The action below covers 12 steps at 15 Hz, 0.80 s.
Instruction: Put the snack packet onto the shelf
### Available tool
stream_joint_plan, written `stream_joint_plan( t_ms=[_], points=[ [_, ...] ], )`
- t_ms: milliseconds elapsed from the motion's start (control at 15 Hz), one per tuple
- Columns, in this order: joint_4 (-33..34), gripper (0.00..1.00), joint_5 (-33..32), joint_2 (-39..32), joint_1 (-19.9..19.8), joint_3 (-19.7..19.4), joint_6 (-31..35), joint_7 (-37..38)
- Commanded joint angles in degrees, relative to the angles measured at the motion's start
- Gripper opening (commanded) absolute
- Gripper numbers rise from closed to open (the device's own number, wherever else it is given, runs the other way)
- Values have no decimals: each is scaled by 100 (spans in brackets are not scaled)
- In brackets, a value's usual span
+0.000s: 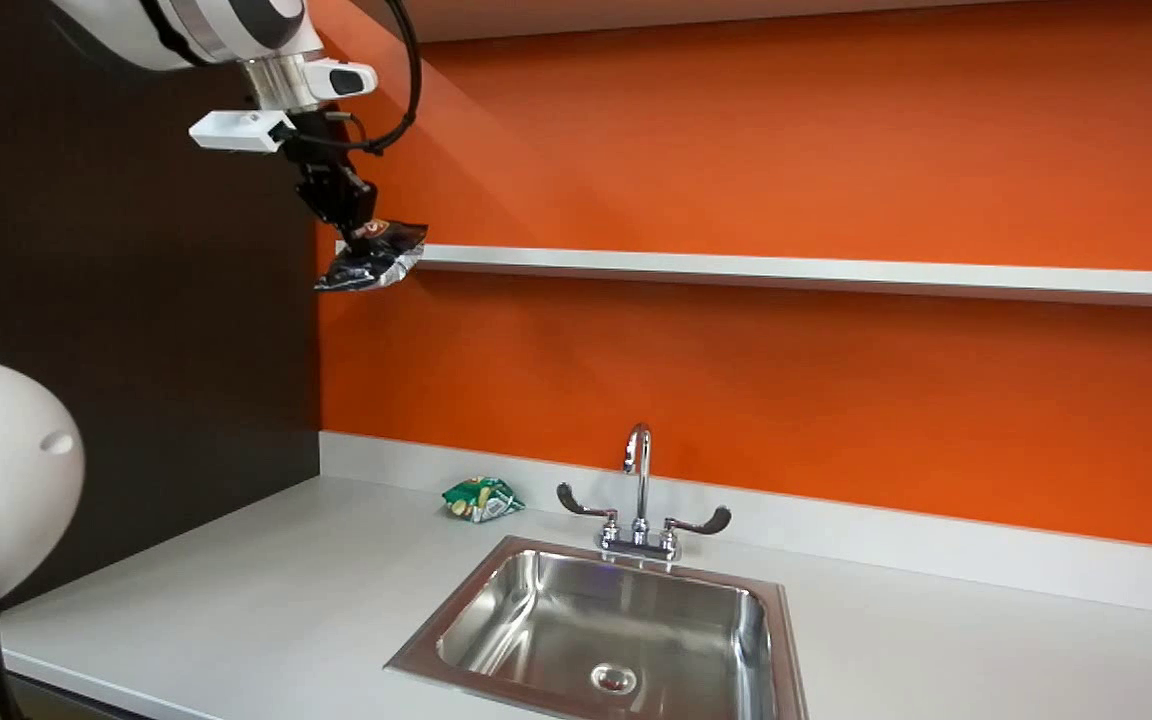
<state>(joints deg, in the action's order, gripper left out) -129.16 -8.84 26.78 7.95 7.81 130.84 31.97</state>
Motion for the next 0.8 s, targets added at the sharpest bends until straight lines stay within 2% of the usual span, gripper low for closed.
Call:
stream_joint_plan(
  t_ms=[0, 333, 733],
  points=[
    [531, 0, 95, -81, -278, 245, -142, -269],
    [1082, 0, 26, -262, -398, 398, -134, -260],
    [1861, 0, -201, -907, -598, 571, -35, -129]
  ],
)
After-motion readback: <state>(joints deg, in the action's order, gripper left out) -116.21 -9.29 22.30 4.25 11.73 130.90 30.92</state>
